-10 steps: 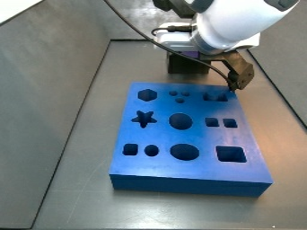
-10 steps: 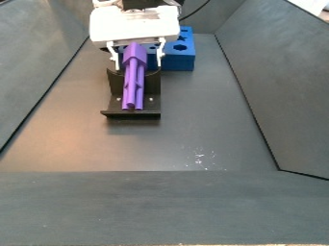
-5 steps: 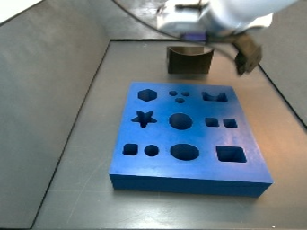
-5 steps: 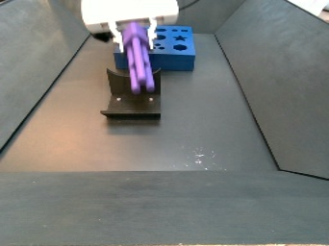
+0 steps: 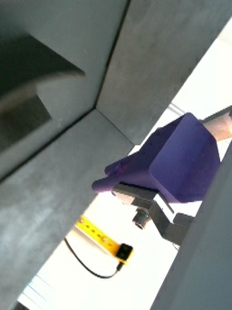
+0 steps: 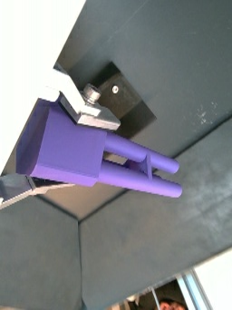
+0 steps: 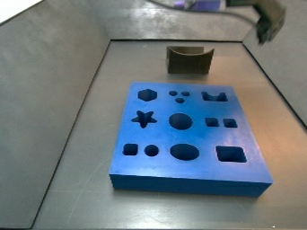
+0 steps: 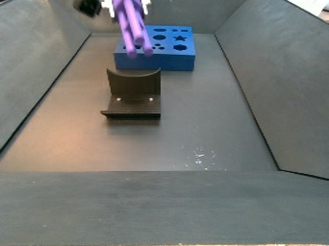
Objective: Pick up the 3 prong object. Move up. Rotate the 3 prong object. Place the 3 prong object on the fixture. Regrasp the 3 prong object. Move to above the board. Insert the 3 prong object.
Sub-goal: Move to above the board.
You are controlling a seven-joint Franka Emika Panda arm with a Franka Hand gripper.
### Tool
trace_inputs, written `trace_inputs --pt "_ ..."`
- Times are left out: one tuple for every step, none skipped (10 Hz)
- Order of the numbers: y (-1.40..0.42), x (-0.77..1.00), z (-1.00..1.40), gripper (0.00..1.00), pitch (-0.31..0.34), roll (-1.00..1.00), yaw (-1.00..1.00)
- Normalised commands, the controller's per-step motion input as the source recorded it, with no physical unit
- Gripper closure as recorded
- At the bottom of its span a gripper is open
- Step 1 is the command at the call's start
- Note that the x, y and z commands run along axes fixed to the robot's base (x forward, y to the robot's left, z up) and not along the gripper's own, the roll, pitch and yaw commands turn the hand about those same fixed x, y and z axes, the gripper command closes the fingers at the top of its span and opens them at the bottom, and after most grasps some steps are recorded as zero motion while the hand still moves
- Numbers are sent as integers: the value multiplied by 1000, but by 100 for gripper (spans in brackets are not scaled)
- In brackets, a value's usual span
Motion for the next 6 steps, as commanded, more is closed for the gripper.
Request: trace_inputs --pt "-33 129 1000 100 -180 69 77" --pt "-28 109 938 100 -168 70 19" --pt "-21 80 760 100 -135 62 -34" --pt "-12 56 579 100 -96 52 -85" --pt "-8 33 405 100 -59 45 -115" --pt "-7 5 171 100 -7 27 -127"
